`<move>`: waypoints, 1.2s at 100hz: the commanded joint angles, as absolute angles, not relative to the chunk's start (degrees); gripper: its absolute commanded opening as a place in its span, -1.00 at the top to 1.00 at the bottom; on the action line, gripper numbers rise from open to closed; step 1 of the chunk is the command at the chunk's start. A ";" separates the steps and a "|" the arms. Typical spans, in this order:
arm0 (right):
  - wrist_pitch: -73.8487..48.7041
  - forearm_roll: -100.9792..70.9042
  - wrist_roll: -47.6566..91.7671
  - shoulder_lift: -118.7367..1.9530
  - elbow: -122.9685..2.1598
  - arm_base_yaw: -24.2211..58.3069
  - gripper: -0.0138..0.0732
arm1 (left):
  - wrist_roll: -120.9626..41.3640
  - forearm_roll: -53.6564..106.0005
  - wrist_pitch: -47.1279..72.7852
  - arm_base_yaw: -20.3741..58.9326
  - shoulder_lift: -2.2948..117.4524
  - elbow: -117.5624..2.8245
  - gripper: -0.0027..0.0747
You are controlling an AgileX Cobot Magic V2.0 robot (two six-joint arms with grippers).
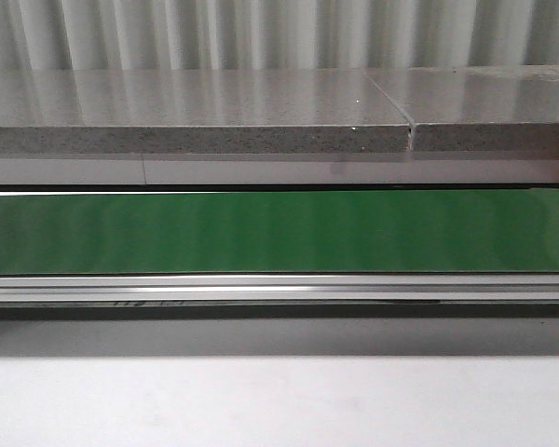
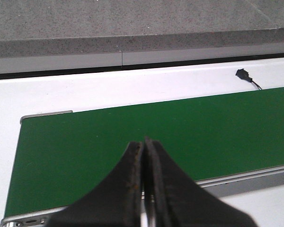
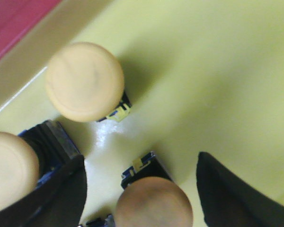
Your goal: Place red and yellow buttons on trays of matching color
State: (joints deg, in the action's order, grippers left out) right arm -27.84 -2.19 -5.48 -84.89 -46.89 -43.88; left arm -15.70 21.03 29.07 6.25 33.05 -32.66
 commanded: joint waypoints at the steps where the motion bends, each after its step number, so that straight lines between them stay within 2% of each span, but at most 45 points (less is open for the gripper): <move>1: -26.28 -2.26 -5.33 -80.53 -48.47 -43.62 -0.47 | -15.70 22.28 25.67 6.68 33.12 -34.28 0.98; 24: -25.75 -2.26 -5.33 -73.11 -48.47 -37.55 -0.47 | -15.70 22.28 25.67 6.68 33.12 -34.28 0.98; 83: -22.42 -1.47 0.00 -54.67 -48.36 -3.47 -0.47 | -15.70 22.28 25.67 6.68 33.12 -34.28 0.98; 109: -25.46 -1.40 4.47 -47.06 -48.31 2.12 -0.45 | -15.70 22.28 25.67 6.68 33.12 -34.28 0.98; 120: -26.82 -1.40 5.38 -42.88 -48.31 2.18 -0.33 | -15.70 22.28 25.67 6.68 33.12 -34.28 0.98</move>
